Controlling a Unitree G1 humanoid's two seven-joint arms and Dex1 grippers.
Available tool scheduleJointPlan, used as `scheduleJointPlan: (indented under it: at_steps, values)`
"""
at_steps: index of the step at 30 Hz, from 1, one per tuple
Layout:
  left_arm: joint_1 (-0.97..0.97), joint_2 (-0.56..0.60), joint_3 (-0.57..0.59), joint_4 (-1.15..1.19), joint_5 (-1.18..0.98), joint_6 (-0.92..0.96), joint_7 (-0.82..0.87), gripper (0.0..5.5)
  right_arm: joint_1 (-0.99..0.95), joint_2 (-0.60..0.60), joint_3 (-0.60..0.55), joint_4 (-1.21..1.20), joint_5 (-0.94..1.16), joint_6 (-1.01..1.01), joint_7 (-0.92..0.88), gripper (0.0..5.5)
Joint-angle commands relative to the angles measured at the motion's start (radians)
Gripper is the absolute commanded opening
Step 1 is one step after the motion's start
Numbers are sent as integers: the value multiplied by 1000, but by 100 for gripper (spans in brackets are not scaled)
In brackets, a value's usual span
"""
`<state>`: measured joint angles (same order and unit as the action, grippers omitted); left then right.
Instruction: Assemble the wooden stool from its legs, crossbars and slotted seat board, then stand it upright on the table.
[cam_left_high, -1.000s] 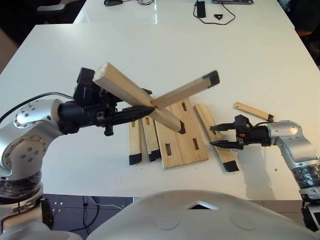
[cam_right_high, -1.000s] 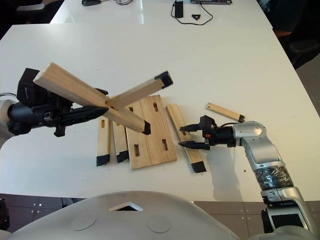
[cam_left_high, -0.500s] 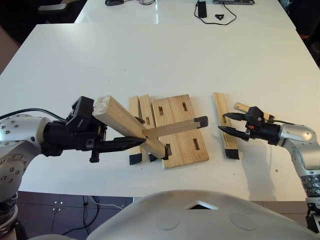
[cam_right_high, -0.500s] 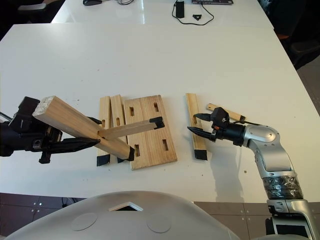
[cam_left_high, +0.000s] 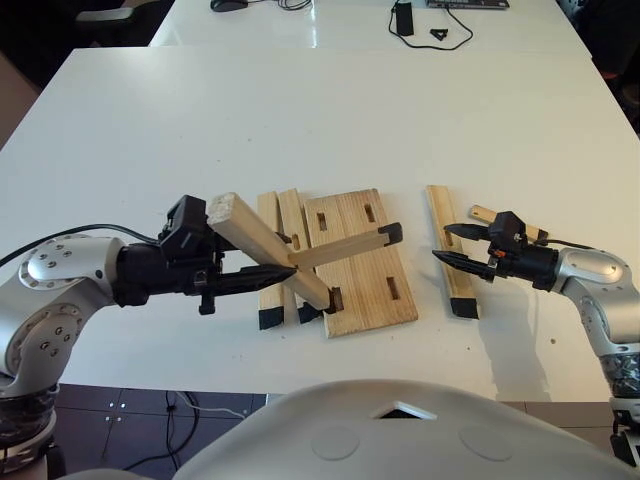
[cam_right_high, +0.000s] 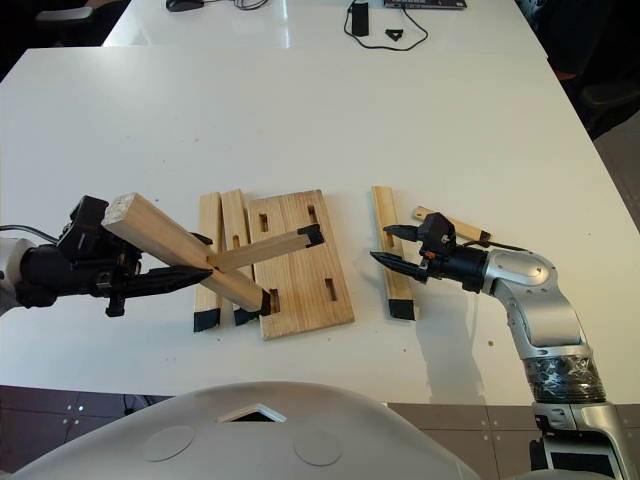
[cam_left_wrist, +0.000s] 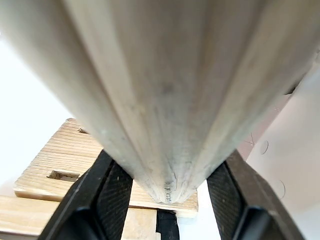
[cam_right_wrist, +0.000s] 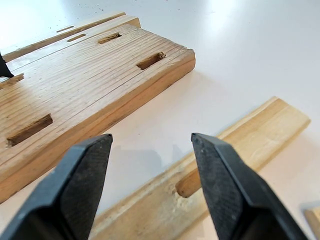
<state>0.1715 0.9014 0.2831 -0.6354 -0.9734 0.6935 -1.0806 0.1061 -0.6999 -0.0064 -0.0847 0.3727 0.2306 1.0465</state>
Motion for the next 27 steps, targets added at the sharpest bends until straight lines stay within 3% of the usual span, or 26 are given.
scheduleJointPlan:
  at_steps: [1, 8, 18, 27]
  values:
    - [-23, -12, -39, -21, 16, 2, 41, 204, -6, -1, 0, -3, -5, 0, 0, 290]
    - [-17, -12, -70, -33, 45, -29, 53, 204, -16, -4, 3, -1, -7, 0, 5, 290]
    - [-87, 9, -17, -84, -88, 15, 108, 204, 0, 4, 0, -62, 13, 22, -8, 290]
    - [9, -21, -83, -50, 21, -30, 86, 204, -17, 13, -1, -68, 25, 52, -15, 290]
